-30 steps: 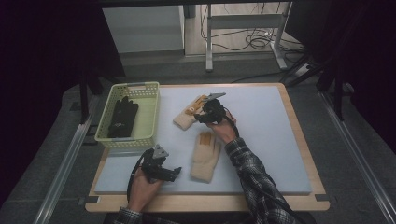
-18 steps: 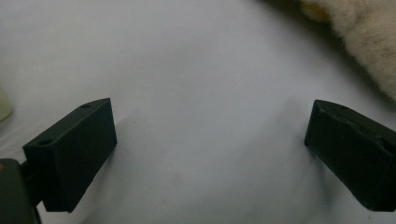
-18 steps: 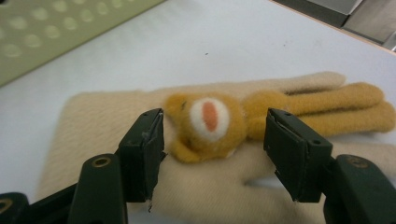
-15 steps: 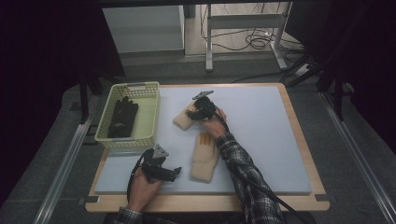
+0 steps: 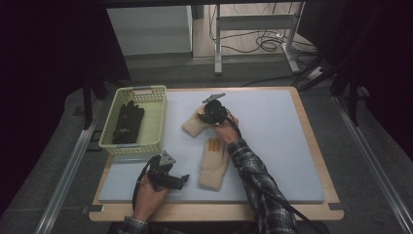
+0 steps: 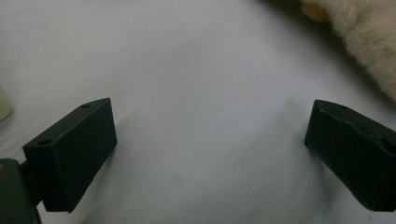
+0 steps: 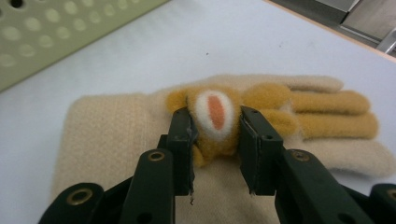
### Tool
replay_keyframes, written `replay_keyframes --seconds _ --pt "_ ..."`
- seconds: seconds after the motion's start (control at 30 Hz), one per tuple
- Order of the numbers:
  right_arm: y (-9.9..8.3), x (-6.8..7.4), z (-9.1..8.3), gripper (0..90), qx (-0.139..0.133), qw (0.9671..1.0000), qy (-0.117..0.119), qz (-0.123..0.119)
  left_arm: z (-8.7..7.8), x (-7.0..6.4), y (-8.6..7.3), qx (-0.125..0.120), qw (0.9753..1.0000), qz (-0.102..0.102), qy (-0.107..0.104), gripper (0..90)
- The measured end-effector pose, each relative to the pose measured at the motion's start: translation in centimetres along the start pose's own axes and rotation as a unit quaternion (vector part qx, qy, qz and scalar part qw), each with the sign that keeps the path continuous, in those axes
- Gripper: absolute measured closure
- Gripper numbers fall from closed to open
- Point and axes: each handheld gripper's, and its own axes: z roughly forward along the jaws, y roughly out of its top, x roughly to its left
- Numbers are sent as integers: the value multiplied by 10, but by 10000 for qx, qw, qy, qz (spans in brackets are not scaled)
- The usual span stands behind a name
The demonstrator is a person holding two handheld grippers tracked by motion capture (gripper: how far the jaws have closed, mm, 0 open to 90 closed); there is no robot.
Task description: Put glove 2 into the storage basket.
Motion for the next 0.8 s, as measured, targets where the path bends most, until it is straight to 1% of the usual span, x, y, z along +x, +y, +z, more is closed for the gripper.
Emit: replay_keyframes --seconds 0.07,0.27,0.37,0.6,0.8 --pt "1 0 -8 664 -19 10000 84 40 0 0 0 1 10000 1 0 25" --pt "4 2 -34 664 -139 9994 306 3 0 0 0 4 10000 -2 0 25" --pt "5 4 -48 664 -199 9990 390 -87 0 0 0 11 10000 6 3 25" --pt "6 10 -83 663 -327 9974 605 -194 0 0 0 11 10000 11 2 25" --pt "3 17 -117 662 -329 9956 822 -291 0 0 0 5 10000 10 1 25"
